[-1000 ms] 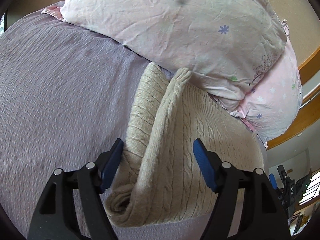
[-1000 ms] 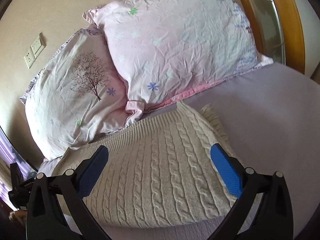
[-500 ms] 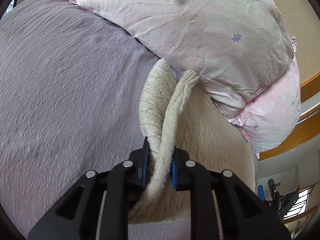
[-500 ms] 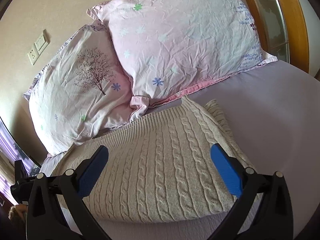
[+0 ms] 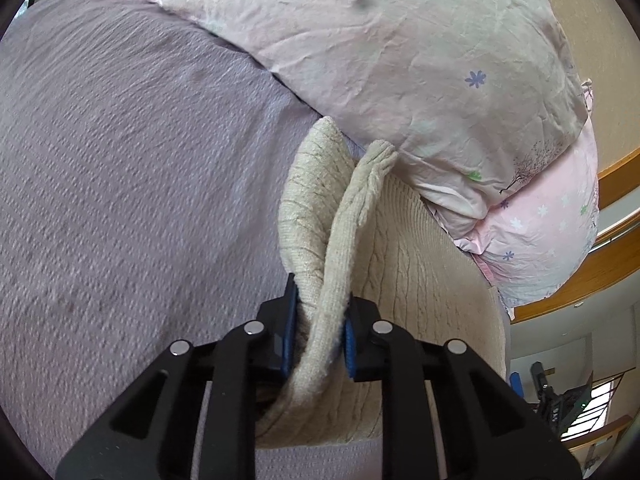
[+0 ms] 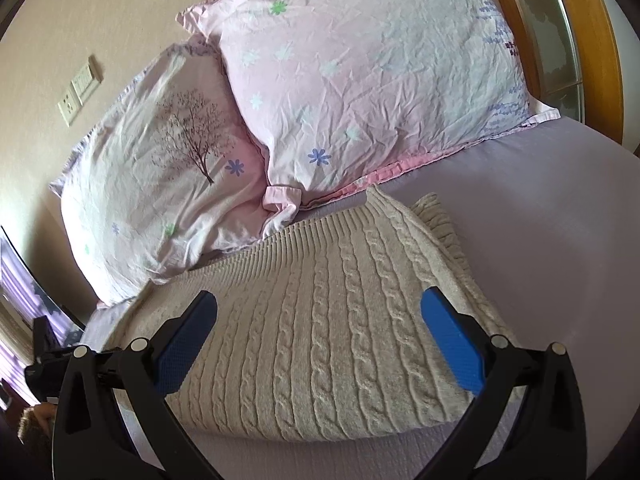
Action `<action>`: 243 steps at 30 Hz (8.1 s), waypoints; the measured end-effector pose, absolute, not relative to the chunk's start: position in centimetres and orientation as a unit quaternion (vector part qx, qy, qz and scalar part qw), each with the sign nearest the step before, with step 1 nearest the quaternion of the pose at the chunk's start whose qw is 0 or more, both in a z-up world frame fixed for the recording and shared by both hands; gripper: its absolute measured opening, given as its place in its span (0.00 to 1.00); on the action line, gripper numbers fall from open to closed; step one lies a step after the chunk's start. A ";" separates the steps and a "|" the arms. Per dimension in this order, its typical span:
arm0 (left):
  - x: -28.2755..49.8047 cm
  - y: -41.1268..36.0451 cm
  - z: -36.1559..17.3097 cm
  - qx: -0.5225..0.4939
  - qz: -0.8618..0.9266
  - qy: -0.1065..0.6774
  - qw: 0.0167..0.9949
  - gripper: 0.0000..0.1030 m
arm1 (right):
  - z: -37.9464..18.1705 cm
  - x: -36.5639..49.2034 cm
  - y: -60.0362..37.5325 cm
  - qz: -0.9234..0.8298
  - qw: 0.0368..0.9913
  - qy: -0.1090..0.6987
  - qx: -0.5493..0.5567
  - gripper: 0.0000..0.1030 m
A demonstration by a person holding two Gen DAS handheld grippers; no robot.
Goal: Fold small clothes
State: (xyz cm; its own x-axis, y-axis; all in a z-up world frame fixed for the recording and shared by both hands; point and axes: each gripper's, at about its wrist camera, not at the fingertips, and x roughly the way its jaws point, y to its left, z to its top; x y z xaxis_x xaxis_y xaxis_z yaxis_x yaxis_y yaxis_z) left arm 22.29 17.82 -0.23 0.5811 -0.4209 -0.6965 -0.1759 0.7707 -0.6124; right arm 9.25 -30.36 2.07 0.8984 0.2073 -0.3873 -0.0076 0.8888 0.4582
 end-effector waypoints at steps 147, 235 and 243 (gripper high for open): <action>16.5 0.8 4.1 -0.004 -0.281 0.367 0.887 0.34 | -2.0 17.0 -28.4 0.187 0.839 0.404 0.313 0.16; 9.9 3.4 0.2 0.016 -0.014 0.493 0.870 0.98 | -5.6 4.2 -19.9 0.019 0.919 0.395 -0.001 0.99; 9.9 3.4 0.2 0.016 -0.015 0.493 0.870 0.98 | -5.6 4.2 -19.9 0.020 0.919 0.395 -0.001 0.99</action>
